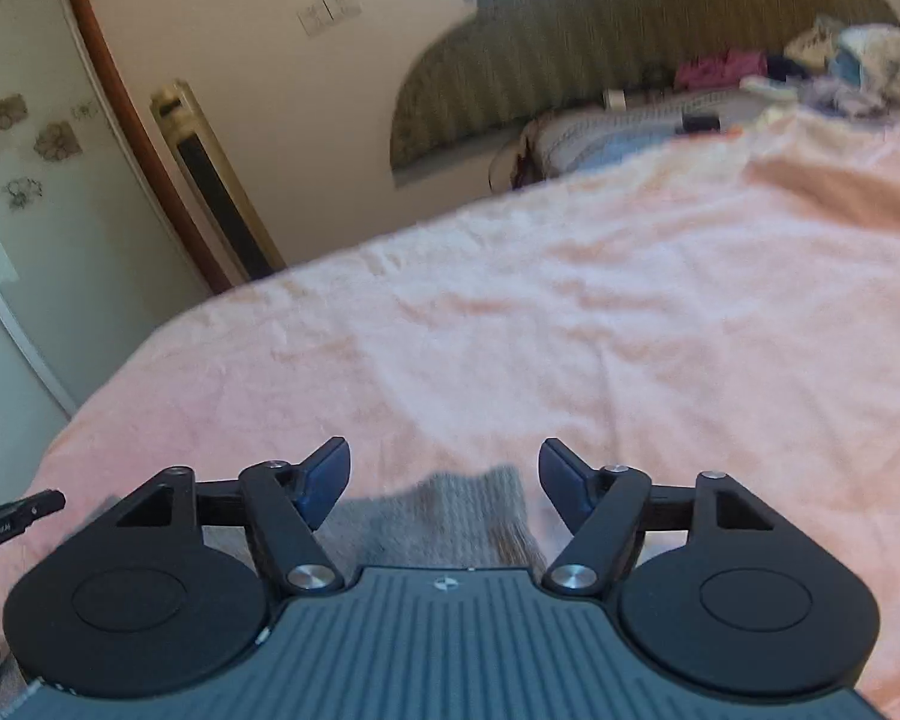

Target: Fold small clothes

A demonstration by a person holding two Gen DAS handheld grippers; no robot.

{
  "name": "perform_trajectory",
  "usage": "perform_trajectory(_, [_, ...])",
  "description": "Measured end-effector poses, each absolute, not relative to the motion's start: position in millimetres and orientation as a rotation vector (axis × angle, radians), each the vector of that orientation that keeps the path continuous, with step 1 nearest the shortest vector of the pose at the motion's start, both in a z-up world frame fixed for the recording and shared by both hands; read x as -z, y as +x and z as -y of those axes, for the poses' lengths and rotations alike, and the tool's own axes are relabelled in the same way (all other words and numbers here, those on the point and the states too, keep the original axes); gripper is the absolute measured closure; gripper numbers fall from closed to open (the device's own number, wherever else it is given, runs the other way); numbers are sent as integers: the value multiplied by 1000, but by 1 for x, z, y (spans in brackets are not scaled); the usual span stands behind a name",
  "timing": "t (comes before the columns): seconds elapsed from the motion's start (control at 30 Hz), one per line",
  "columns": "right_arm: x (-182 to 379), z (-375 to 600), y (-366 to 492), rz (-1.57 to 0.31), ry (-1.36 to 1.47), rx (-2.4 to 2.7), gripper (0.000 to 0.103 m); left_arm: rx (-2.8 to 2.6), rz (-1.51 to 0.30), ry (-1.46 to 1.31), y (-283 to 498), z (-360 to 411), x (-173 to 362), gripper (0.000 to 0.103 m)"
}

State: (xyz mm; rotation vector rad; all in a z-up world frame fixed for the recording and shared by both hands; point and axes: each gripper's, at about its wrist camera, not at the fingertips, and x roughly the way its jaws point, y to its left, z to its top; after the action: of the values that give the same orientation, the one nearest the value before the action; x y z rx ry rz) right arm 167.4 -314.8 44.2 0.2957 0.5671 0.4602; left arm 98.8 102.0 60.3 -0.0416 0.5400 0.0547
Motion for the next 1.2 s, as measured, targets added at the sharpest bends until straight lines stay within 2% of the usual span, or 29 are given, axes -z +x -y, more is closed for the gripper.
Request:
perform_trajectory(0.03, [-48,306,165,-579,298,-498,19,-29,-561,-47,102,-92,-58,40])
perform_trajectory(0.07, [-47,295,163,-601,290,-531,10,-18,-590,-41,108,-82,-53,31])
perform_trajectory(0.1, [-44,281,163,-633,258,-556,6,-17,-627,-28,115,-74,-43,29])
perform_trajectory(0.17, [-29,255,164,-680,126,-548,4,-53,-726,-11,128,-69,-18,29])
perform_trajectory(0.23, [-1,244,168,-750,-2,-471,3,-46,-689,-13,123,-75,-8,25])
perform_trajectory(0.27, [7,246,165,-699,-44,-467,1,-51,-690,-23,123,-78,-9,25])
perform_trajectory(0.37, [5,261,168,-695,71,-483,0,-62,-686,-4,122,-74,-8,25])
perform_trajectory(0.53, [-10,260,153,-676,48,-398,4,-67,-681,-10,120,-73,-7,24])
perform_trajectory(0.63, [-22,266,127,-638,105,-460,0,-69,-679,-11,120,-72,-7,24])
perform_trajectory(0.73, [-5,260,117,-703,38,-467,0,-70,-678,-11,120,-71,-7,24])
perform_trajectory(0.8, [9,258,109,-660,-42,-435,0,-71,-677,-10,120,-71,-7,24])
perform_trajectory(0.9, [9,260,112,-658,-6,-426,0,-85,-667,-14,117,-72,-8,22])
perform_trajectory(1.03, [9,260,110,-654,-8,-426,0,-167,-580,-172,68,-95,-28,24])
perform_trajectory(1.2, [8,262,109,-650,6,-429,0,-203,-501,-442,-54,-138,-38,21])
